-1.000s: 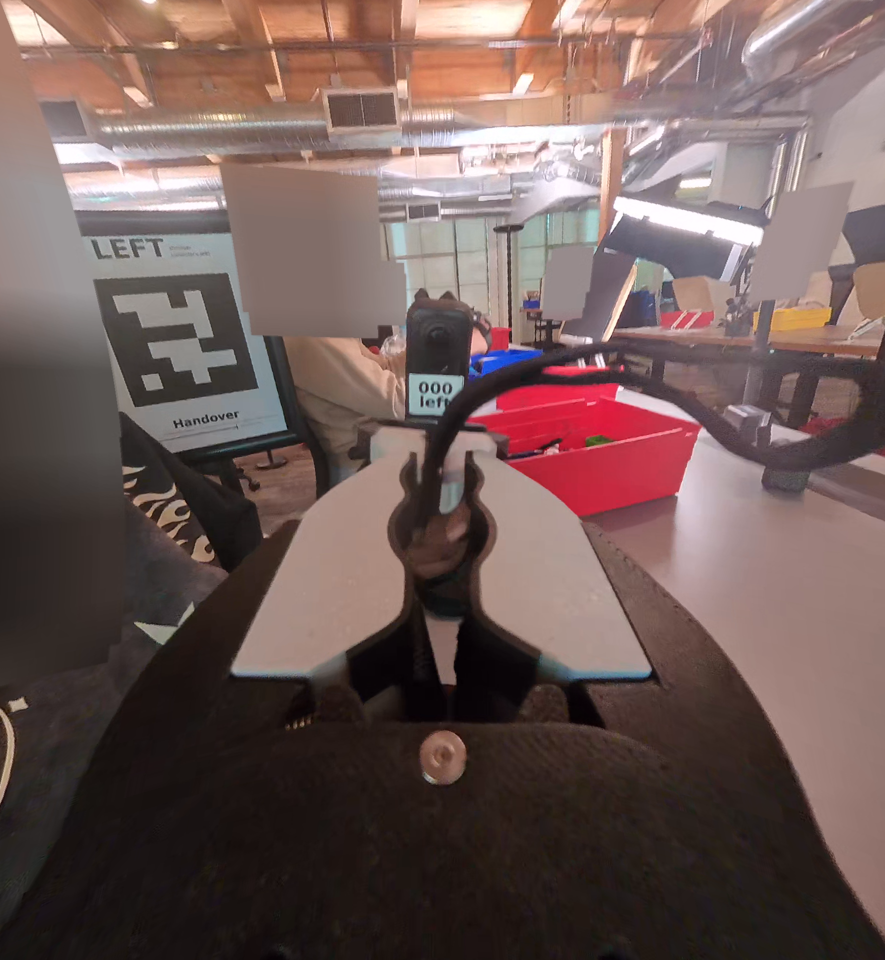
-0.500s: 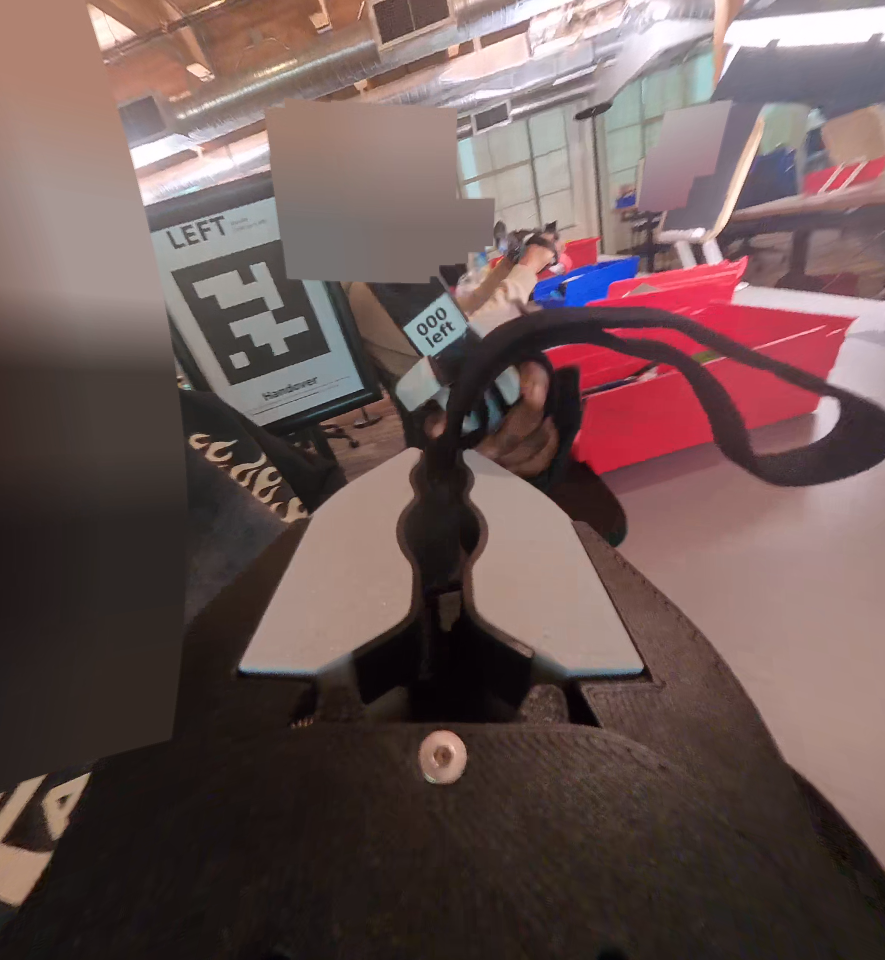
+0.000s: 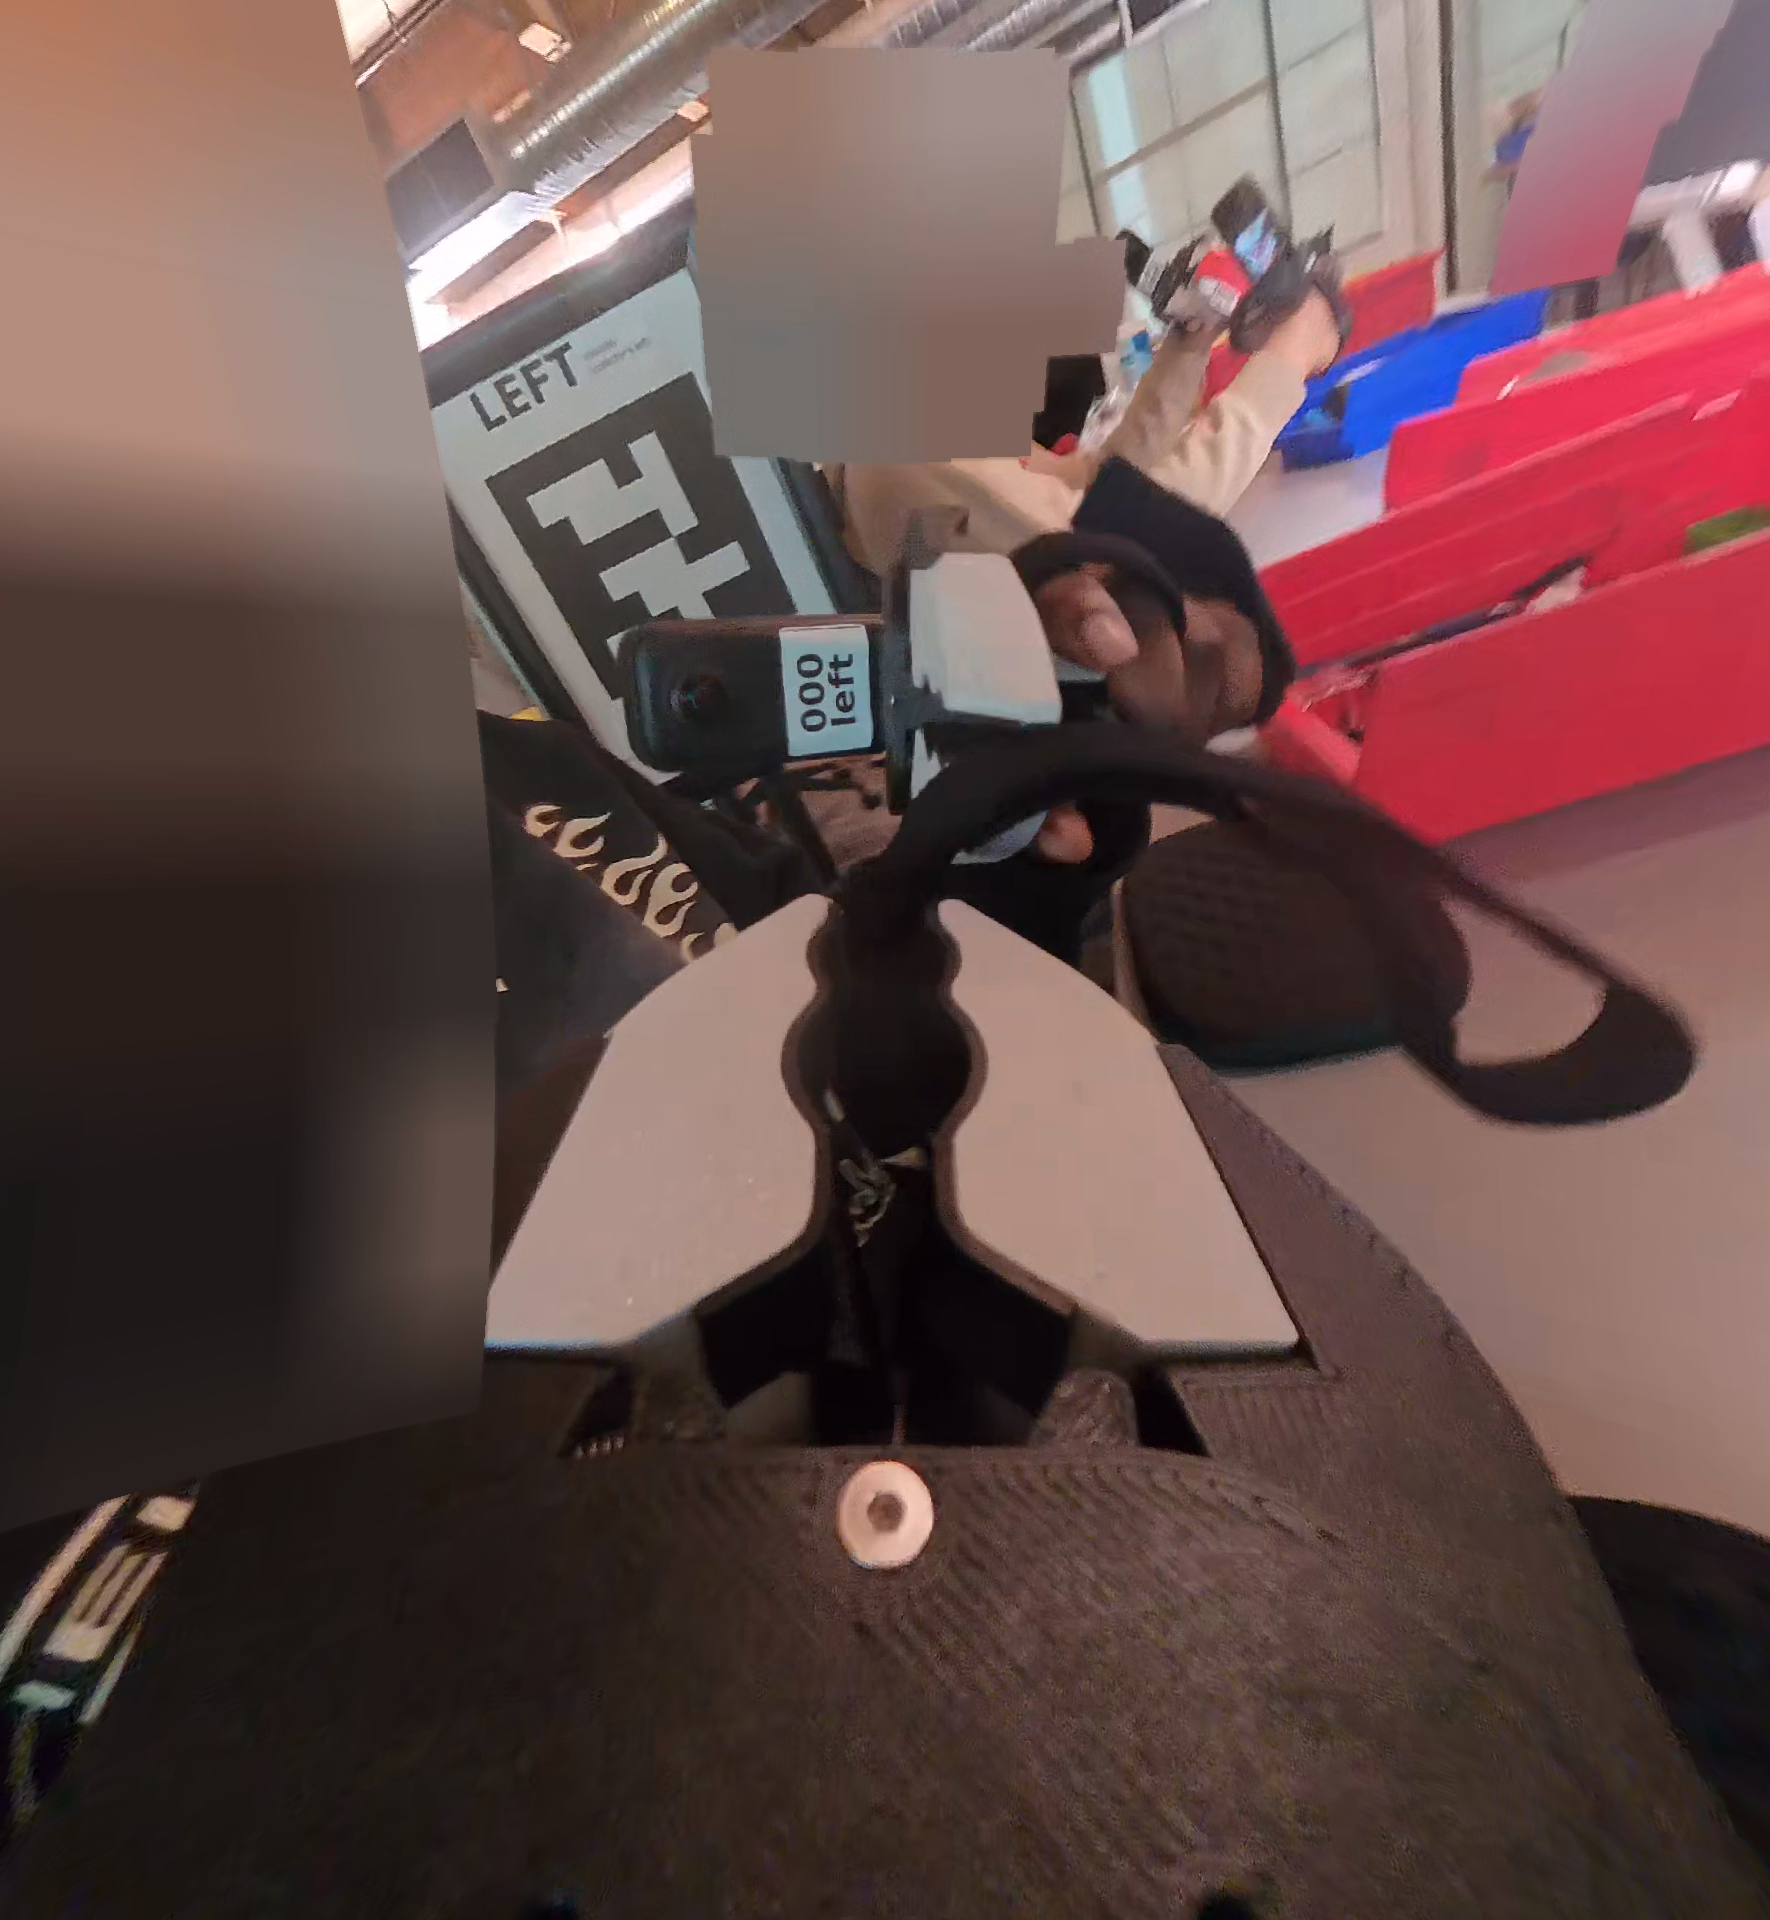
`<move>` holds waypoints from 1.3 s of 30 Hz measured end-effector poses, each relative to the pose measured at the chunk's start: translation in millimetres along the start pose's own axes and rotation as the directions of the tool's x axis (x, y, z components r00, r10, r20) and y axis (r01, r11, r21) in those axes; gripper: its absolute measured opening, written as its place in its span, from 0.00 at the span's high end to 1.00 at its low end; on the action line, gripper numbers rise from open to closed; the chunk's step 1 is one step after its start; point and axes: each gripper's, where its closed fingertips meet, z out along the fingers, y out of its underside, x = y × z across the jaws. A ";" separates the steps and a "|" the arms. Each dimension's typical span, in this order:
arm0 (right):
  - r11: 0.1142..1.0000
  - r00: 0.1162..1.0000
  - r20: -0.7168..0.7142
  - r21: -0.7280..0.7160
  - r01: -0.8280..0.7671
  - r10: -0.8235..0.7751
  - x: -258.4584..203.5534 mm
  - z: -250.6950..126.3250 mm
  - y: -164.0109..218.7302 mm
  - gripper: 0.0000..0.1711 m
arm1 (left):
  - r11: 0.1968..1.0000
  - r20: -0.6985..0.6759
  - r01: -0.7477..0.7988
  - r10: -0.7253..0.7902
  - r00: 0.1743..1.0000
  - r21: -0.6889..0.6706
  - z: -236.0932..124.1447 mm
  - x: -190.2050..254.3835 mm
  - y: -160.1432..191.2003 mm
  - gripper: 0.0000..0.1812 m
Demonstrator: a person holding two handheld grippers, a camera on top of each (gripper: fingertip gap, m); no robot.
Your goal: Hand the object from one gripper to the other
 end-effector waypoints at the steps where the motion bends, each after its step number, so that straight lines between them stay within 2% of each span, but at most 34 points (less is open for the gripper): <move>1: 0.998 0.998 -0.019 0.027 0.056 -0.056 0.0 -1.4 -5.0 0.88 | 0.995 -0.006 0.095 -0.095 0.995 0.011 0.8 -2.6 -0.1 0.97; 3: 0.978 0.979 -0.106 0.095 0.186 -0.176 3.0 -7.5 -18.3 0.84 | 0.949 -0.030 0.312 -0.311 0.950 0.038 2.0 -8.2 0.2 0.97; 5: 0.938 0.934 -0.215 0.140 0.317 -0.284 6.4 -16.7 -31.0 0.83 | 0.850 -0.083 0.523 -0.518 0.851 0.056 3.1 -10.7 1.5 0.97; 8: 0.865 0.856 -0.322 0.168 0.473 -0.405 5.4 -26.8 -43.8 0.82 | 0.590 -0.182 0.801 -0.781 0.598 0.101 3.6 -17.6 0.2 0.97; 10: 0.852 0.838 -0.344 0.161 0.498 -0.425 5.7 -27.9 -44.9 0.82 | 0.392 -0.261 0.913 -0.875 0.408 0.113 2.9 -21.9 0.2 0.98; 11: 0.861 0.840 -0.347 0.146 0.488 -0.417 8.1 -26.6 -42.8 0.82 | 0.321 -0.296 0.938 -0.890 0.346 0.132 2.0 -24.5 -1.0 0.98; 13: 0.884 0.848 -0.352 0.105 0.456 -0.396 16.3 -22.2 -36.0 0.81 | 0.243 -0.332 0.959 -0.901 0.278 0.144 2.3 -26.2 -1.4 0.98; 19: 0.904 0.861 -0.337 0.060 0.423 -0.380 26.7 -10.3 -23.5 0.82 | 0.240 -0.356 0.963 -0.895 0.268 0.122 7.6 -19.2 -9.3 0.97; 20: 0.906 0.863 -0.336 0.056 0.419 -0.378 27.3 -9.7 -22.7 0.84 | 0.240 -0.361 0.963 -0.893 0.268 0.122 8.3 -18.3 -10.8 0.97; 22: 0.904 0.858 -0.339 0.049 0.426 -0.386 28.0 -9.9 -22.1 0.95 | 0.224 -0.371 0.967 -0.894 0.252 0.118 10.0 -16.8 -12.8 0.96; 24: 0.908 0.864 -0.333 0.049 0.417 -0.379 27.1 -11.2 -22.5 0.97 | 0.209 -0.374 0.970 -0.896 0.239 0.121 10.3 -17.3 -13.1 0.94; 28: 0.918 0.893 -0.316 0.128 0.374 -0.320 21.7 -19.7 -32.6 0.97 | 0.198 -0.382 0.978 -0.900 0.210 0.069 10.0 -12.5 -9.6 0.88; 33: 0.916 0.912 -0.303 0.204 0.345 -0.276 16.0 -29.9 -43.0 0.97 | 0.240 -0.407 0.969 -0.892 0.198 -0.054 16.1 10.1 -9.3 0.86; 35: 0.918 0.915 -0.298 0.204 0.340 -0.272 14.9 -29.4 -42.9 0.97 | 0.256 -0.411 0.963 -0.889 0.202 -0.081 19.3 17.2 -9.6 0.87; 37: 0.919 0.915 -0.296 0.202 0.340 -0.274 14.0 -27.6 -42.4 0.97 | 0.267 -0.410 0.960 -0.888 0.210 -0.087 21.1 20.4 -9.2 0.95; 39: 0.918 0.915 -0.302 0.208 0.337 -0.268 13.9 -27.2 -43.4 0.97 | 0.256 -0.404 0.963 -0.891 0.205 -0.078 21.0 18.5 -8.0 0.97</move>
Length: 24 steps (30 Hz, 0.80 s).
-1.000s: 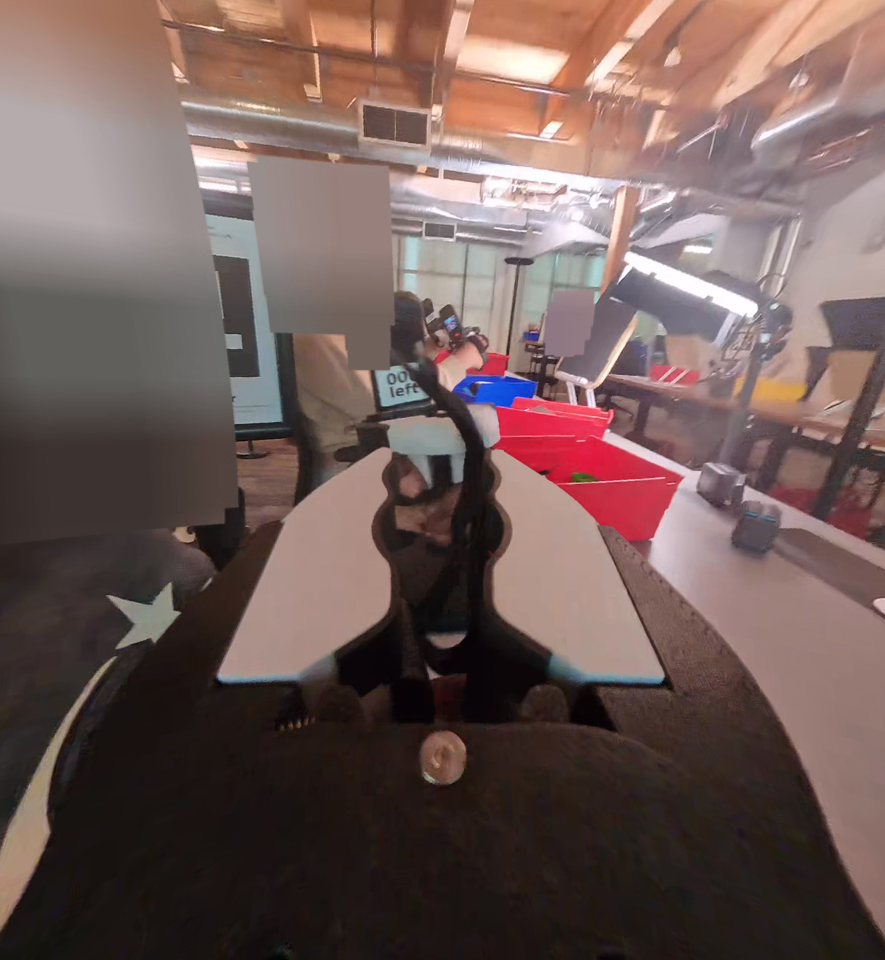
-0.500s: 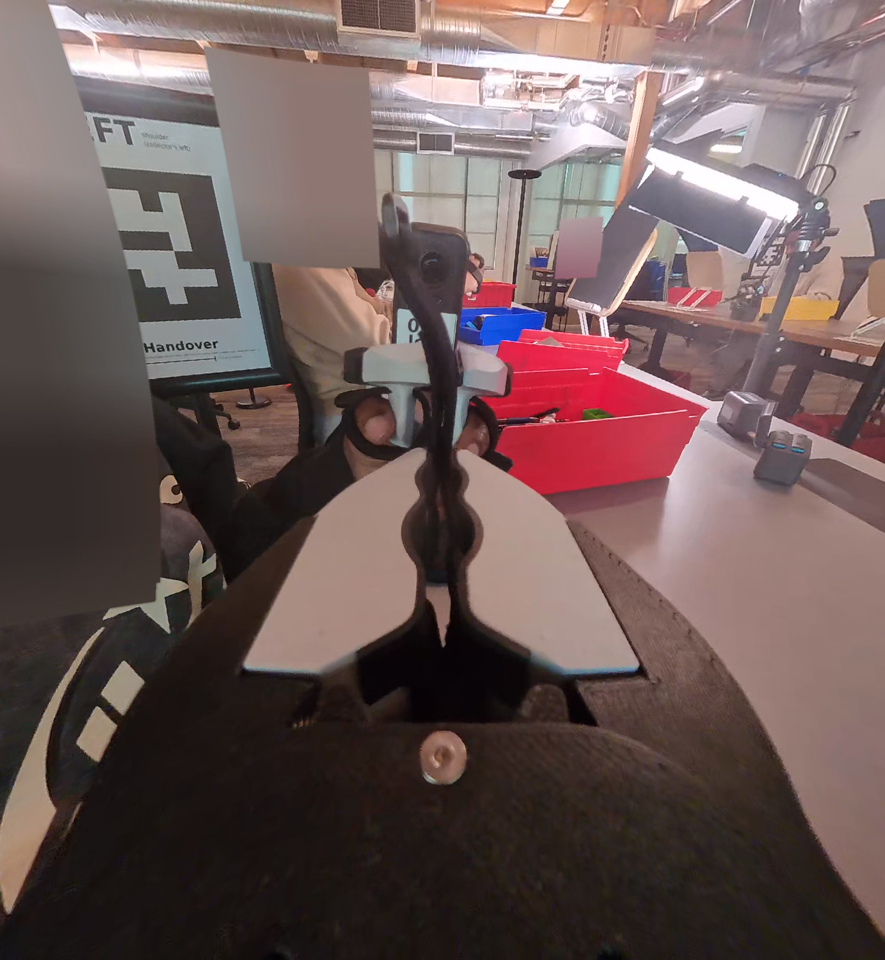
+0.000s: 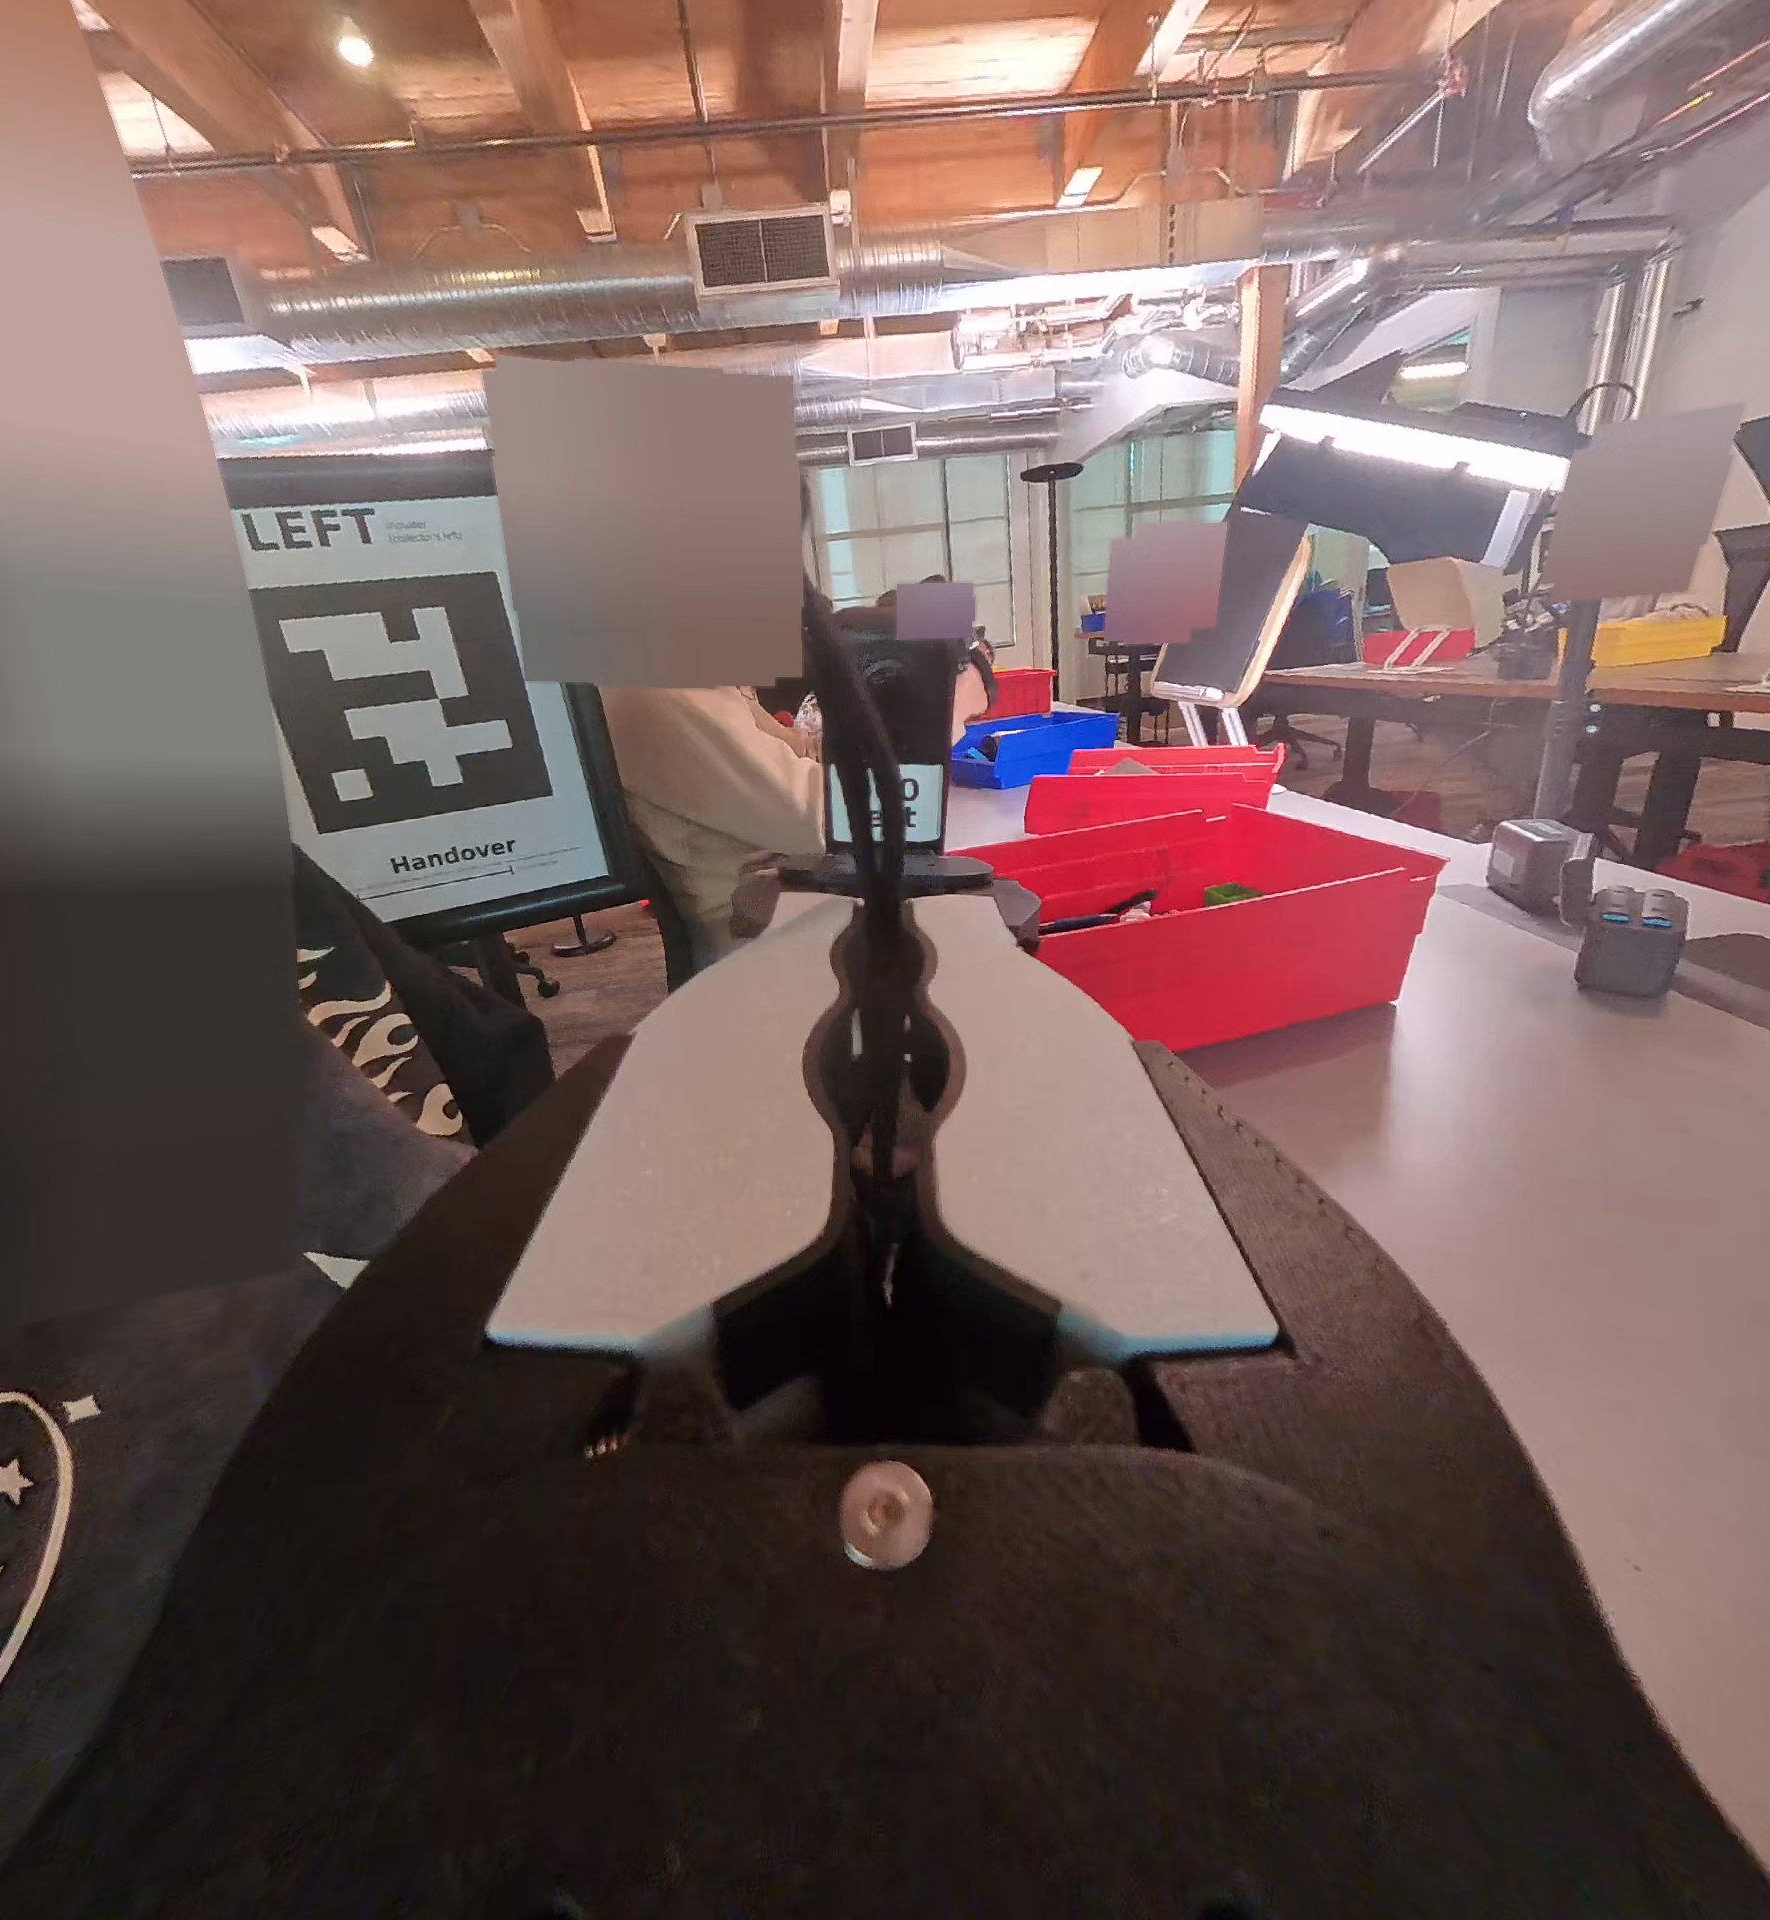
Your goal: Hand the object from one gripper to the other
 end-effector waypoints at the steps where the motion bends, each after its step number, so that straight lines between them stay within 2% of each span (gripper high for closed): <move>1: 1.000 1.000 -0.012 0.007 0.002 -0.002 1.5 -0.1 -1.0 0.96 | 1.000 -0.002 0.013 -0.013 1.000 0.010 -0.9 -0.4 -2.0 0.97; 5: 1.000 1.000 -0.017 -0.026 -0.008 0.008 3.7 1.2 5.8 0.85 | 0.994 0.008 0.050 -0.051 0.999 0.095 -7.8 -4.2 -15.0 0.97; 8: 0.993 0.999 0.012 -0.109 -0.038 0.040 1.6 6.9 21.9 0.82 | 0.988 0.022 0.063 -0.066 0.998 0.141 -12.1 -7.4 -21.8 0.97; 10: 0.988 0.999 0.023 -0.150 -0.036 0.039 0.3 10.3 30.2 0.85 | 0.987 0.028 0.061 -0.066 0.997 0.150 -13.2 -8.1 -23.2 0.97; 11: 0.987 0.999 0.026 -0.156 -0.028 0.032 -0.3 11.0 31.8 0.92 | 0.987 0.024 0.059 -0.063 0.998 0.147 -13.2 -7.3 -23.0 0.97; 13: 0.988 1.000 0.018 -0.151 -0.022 0.025 0.8 10.5 30.9 0.96 | 0.986 0.015 0.065 -0.069 0.998 0.155 -12.9 -5.8 -24.5 0.94; 18: 0.994 0.999 0.013 -0.094 -0.051 0.052 2.5 5.1 18.4 0.97 | 0.995 0.013 0.085 -0.085 0.996 0.054 -8.8 -6.8 -9.9 0.88; 21: 0.995 0.999 0.001 -0.084 -0.051 0.051 3.7 3.6 15.8 0.97 | 0.995 -0.021 0.081 -0.080 0.997 0.051 -5.9 -1.6 -8.1 0.96; 24: 0.995 0.998 -0.010 -0.080 -0.056 0.055 4.9 3.6 15.5 0.95 | 0.995 0.001 0.082 -0.082 0.997 0.060 -6.5 -4.4 -9.6 0.97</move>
